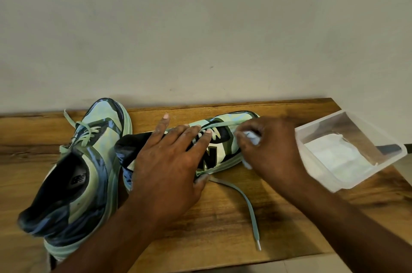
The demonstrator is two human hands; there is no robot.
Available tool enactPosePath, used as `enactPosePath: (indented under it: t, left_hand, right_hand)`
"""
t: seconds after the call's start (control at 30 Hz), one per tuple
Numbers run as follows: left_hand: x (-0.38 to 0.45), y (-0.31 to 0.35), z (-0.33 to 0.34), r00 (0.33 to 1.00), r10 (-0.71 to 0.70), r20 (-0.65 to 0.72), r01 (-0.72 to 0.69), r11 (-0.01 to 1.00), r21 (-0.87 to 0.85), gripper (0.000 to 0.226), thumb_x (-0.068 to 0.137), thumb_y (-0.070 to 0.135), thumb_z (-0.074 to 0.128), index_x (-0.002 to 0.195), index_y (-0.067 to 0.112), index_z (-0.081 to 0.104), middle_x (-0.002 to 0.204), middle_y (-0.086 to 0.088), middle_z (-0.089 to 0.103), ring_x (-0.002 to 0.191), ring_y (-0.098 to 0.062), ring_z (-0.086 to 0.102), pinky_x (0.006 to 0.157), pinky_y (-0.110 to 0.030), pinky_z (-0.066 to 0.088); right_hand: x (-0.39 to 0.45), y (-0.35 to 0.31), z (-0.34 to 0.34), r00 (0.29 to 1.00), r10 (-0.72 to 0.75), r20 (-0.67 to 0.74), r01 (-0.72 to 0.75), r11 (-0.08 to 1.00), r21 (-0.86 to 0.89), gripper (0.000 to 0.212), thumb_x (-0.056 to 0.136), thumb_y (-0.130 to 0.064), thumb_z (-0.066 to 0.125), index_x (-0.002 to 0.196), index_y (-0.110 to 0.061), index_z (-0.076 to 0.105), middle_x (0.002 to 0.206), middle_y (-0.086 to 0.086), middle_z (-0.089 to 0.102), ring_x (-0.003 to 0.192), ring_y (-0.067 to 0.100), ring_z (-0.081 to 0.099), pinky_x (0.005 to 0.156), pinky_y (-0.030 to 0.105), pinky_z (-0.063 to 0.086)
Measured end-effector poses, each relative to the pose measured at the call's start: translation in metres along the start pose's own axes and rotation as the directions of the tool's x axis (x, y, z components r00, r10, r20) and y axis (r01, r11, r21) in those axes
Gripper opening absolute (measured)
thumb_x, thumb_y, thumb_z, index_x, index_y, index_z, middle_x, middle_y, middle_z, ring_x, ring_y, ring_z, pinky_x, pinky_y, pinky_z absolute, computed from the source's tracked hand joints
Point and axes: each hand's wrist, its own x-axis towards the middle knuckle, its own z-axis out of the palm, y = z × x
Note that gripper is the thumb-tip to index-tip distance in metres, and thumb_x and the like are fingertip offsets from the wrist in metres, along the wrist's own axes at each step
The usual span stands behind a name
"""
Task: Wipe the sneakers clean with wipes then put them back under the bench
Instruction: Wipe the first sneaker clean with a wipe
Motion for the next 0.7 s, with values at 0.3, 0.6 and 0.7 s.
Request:
enactPosePath:
  t: [0.3, 0.6, 0.7]
  left_hand:
    - [-0.001, -0.002, 0.001, 1.000, 0.013, -0.010, -0.013, 1.000, -0.006, 0.085, 0.072, 0.059, 0.085, 0.144, 0.021, 0.061, 0.141, -0.007, 0.066, 0.132, -0.027, 0.061, 0.121, -0.059, 0.032]
    - [-0.002, -0.005, 0.001, 0.998, 0.052, -0.037, -0.053, 0.998, -0.028, 0.081, 0.072, 0.058, 0.086, 0.142, 0.024, 0.063, 0.139, -0.004, 0.068, 0.130, -0.025, 0.063, 0.121, -0.059, 0.031]
    - [-0.003, -0.007, 0.000, 0.997, 0.065, -0.035, -0.066, 0.997, -0.035, 0.080, 0.071, 0.059, 0.086, 0.141, 0.025, 0.064, 0.138, -0.004, 0.068, 0.129, -0.025, 0.063, 0.119, -0.060, 0.034]
  right_hand:
    - [0.011, 0.002, -0.008, 1.000, 0.017, 0.014, -0.017, 0.999, -0.044, 0.006, 0.085, -0.017, 0.080, 0.085, -0.022, 0.083, 0.081, -0.010, 0.076, 0.073, 0.000, 0.067, 0.072, 0.029, 0.057]
    - [0.023, 0.005, -0.015, 0.998, -0.023, 0.051, 0.031, 0.988, -0.150, 0.004, 0.083, -0.019, 0.082, 0.079, -0.022, 0.081, 0.082, -0.007, 0.076, 0.076, 0.009, 0.068, 0.075, 0.033, 0.055]
    - [0.013, -0.011, -0.002, 0.975, -0.044, 0.216, 0.074, 0.988, -0.135, 0.004, 0.086, -0.022, 0.079, 0.085, -0.025, 0.083, 0.086, -0.012, 0.076, 0.080, 0.005, 0.068, 0.069, 0.019, 0.050]
